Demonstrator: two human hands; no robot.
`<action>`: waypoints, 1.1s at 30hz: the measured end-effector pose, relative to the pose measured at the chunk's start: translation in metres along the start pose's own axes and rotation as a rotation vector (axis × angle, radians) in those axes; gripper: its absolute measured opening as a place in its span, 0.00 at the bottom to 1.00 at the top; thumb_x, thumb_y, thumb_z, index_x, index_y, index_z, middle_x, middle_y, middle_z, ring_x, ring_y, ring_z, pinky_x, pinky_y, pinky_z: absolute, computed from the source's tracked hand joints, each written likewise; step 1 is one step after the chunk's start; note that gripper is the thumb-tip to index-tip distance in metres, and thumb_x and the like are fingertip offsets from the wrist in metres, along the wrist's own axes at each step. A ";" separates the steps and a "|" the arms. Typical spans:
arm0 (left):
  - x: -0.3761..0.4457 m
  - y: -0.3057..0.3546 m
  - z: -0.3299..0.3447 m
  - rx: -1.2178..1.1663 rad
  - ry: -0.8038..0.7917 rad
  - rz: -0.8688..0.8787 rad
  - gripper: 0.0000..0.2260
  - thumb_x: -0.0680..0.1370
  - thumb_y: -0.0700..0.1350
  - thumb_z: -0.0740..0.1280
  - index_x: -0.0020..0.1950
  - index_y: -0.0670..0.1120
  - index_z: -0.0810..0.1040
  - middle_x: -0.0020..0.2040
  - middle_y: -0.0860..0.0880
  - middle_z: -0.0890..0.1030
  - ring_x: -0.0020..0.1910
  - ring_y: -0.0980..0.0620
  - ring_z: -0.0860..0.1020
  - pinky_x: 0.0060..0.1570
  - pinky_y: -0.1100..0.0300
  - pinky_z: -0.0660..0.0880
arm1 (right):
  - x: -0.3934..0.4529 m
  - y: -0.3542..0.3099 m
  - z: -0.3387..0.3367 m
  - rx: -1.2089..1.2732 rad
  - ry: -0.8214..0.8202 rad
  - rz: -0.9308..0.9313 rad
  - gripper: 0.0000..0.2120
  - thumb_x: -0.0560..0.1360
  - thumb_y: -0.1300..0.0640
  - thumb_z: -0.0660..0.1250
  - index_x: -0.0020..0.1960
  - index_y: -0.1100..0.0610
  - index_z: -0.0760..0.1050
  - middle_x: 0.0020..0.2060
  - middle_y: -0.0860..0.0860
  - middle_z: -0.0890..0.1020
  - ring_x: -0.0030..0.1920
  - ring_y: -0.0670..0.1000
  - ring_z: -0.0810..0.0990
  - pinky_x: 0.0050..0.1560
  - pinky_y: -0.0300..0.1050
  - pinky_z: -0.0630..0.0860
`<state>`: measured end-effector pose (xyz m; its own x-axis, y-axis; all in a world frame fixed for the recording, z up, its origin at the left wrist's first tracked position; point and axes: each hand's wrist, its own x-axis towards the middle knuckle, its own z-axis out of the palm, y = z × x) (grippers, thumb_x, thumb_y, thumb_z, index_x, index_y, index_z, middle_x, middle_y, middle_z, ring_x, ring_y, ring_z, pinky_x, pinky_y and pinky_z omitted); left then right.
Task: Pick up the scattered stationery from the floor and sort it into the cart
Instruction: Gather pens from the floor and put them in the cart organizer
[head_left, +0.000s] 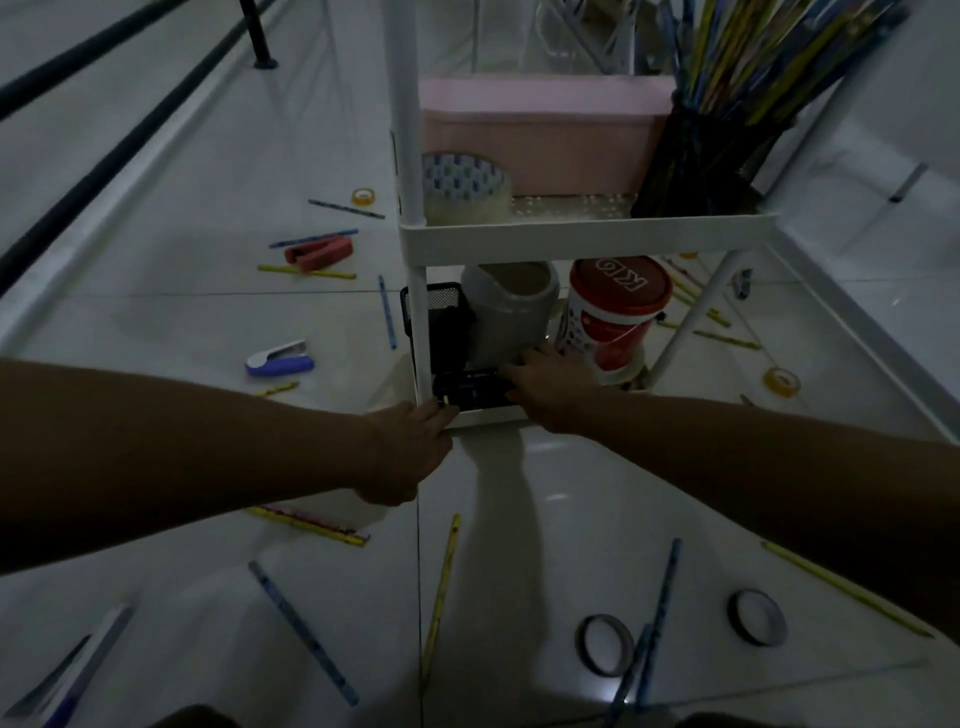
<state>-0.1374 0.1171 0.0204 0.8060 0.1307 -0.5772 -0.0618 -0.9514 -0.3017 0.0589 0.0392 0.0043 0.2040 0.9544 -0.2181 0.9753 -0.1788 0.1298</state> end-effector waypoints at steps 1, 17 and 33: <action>0.001 0.001 0.000 0.000 -0.003 0.000 0.32 0.80 0.52 0.60 0.77 0.39 0.51 0.77 0.35 0.43 0.76 0.37 0.47 0.72 0.47 0.56 | 0.002 -0.001 0.001 -0.002 0.015 0.004 0.19 0.80 0.51 0.59 0.70 0.52 0.66 0.64 0.58 0.71 0.66 0.60 0.66 0.63 0.58 0.66; 0.015 0.008 -0.003 -0.017 -0.091 0.008 0.31 0.81 0.49 0.58 0.78 0.40 0.48 0.77 0.34 0.43 0.76 0.36 0.50 0.71 0.45 0.58 | 0.019 -0.019 -0.009 -0.009 0.114 0.002 0.23 0.77 0.60 0.63 0.71 0.54 0.63 0.62 0.58 0.74 0.64 0.61 0.69 0.59 0.57 0.70; 0.021 0.008 -0.031 0.048 -0.022 0.062 0.28 0.80 0.49 0.60 0.76 0.40 0.55 0.75 0.36 0.54 0.70 0.37 0.61 0.67 0.45 0.64 | -0.017 -0.003 -0.008 -0.069 -0.002 -0.013 0.19 0.79 0.54 0.58 0.69 0.57 0.64 0.65 0.60 0.68 0.64 0.60 0.67 0.60 0.55 0.69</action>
<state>-0.1028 0.1034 0.0293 0.7864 0.0783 -0.6128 -0.1400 -0.9435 -0.3002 0.0516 0.0259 0.0153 0.1913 0.9560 -0.2225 0.9697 -0.1490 0.1937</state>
